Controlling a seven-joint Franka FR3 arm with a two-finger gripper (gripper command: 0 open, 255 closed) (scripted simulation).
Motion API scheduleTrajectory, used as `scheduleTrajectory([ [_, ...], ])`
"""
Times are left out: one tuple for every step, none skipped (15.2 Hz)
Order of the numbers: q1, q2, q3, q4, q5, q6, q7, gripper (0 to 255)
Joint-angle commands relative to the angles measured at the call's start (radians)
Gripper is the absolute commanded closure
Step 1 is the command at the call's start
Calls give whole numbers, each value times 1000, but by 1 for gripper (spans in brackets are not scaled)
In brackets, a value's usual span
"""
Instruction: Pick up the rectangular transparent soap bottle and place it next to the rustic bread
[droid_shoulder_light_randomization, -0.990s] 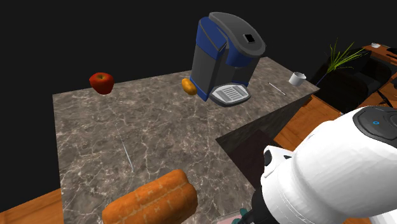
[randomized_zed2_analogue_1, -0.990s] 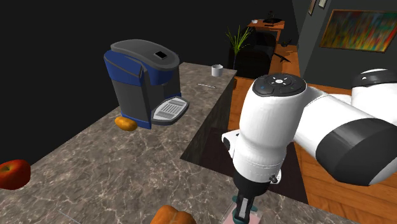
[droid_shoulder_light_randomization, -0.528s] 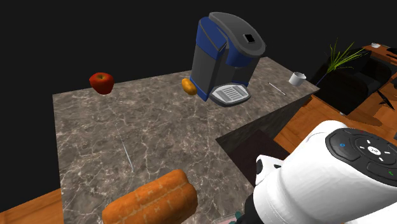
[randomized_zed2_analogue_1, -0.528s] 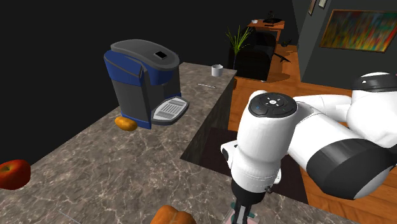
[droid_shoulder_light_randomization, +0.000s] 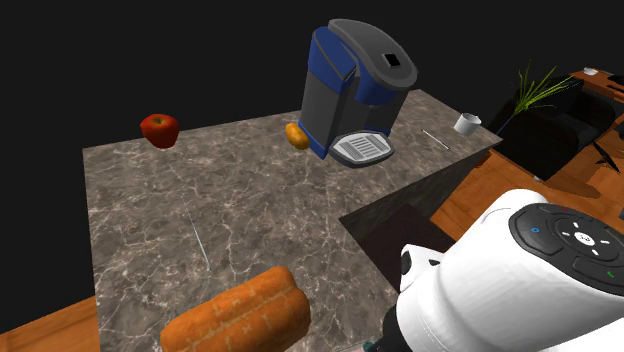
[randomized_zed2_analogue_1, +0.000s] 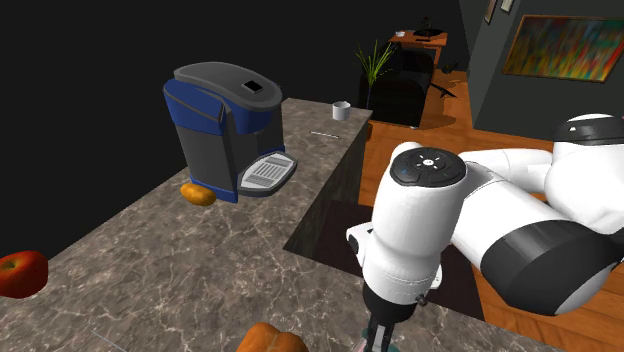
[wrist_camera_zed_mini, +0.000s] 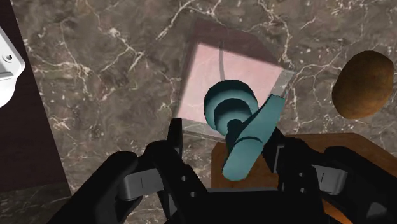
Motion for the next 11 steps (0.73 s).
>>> scheduleTrajectory([
  [0,0,2,-2,-1,-2,0,0],
  [0,0,1,-2,-1,-2,0,0],
  [0,0,1,-2,-1,-2,-1,0],
  [0,0,1,-2,-1,-2,0,0],
  [1,0,3,-2,1,-1,1,0],
  [-5,6,-27,18,-27,-21,4,0],
  [-11,12,-56,39,-53,-40,6,0],
  [-17,20,-84,61,-78,-60,9,0],
  [-23,26,-105,80,-97,-75,11,0],
  [-23,26,-105,80,-97,-75,11,0],
  [-23,26,-105,79,-97,-75,11,0],
])
